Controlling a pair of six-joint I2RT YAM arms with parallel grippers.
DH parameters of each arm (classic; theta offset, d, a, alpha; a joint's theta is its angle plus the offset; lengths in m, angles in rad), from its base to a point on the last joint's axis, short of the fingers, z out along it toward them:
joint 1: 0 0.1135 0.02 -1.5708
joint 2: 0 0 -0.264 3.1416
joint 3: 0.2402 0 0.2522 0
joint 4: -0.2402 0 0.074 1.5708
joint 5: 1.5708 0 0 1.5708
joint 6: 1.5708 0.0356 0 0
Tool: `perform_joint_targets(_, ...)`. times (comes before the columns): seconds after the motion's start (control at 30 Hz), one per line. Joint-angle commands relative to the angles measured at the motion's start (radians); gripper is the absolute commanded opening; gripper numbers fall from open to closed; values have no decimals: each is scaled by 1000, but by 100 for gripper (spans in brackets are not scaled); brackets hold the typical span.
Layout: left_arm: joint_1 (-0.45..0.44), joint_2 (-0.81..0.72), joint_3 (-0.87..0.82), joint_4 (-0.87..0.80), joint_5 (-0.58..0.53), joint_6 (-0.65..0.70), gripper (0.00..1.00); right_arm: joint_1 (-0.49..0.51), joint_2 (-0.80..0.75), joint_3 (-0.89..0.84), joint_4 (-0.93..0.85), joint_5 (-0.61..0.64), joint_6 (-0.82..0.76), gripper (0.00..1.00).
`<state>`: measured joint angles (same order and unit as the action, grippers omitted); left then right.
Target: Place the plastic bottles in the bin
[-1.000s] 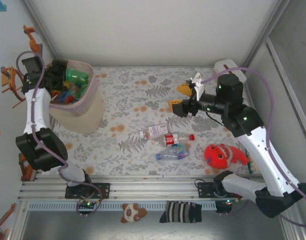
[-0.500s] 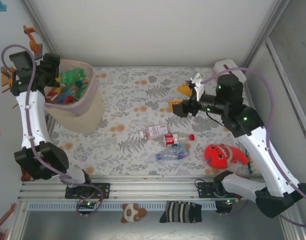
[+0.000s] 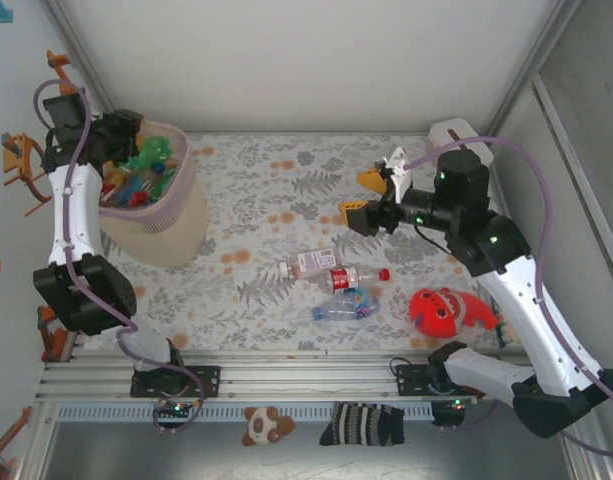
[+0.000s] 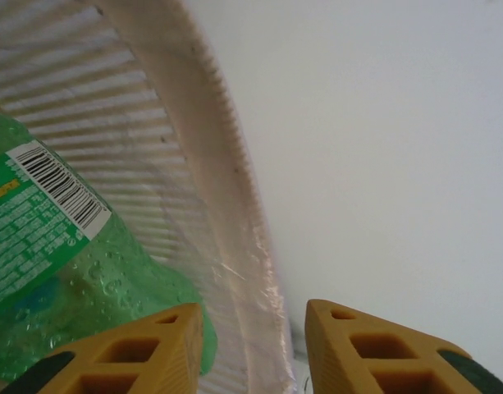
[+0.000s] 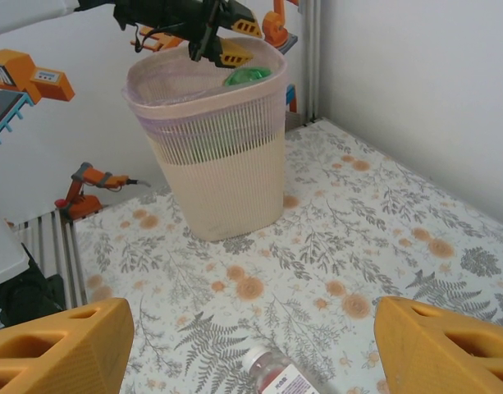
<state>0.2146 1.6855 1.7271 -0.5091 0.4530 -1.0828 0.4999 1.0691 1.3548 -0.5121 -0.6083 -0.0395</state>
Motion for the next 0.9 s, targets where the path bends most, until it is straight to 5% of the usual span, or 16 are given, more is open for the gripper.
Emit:
perform_joint_targets(0.0, -1, 24, -9, 22, 29, 27, 32, 2, -15, -8, 6, 6, -16, 76)
perform_joint_targets(0.37, 2, -8, -195, 34, 21, 41, 26, 2, -12, -6, 10, 3, -9, 76)
perform_joint_targets(0.87, 19, -117, -7, -41, 31, 110, 29, 2, -38, 0, -14, 28, 3, 76)
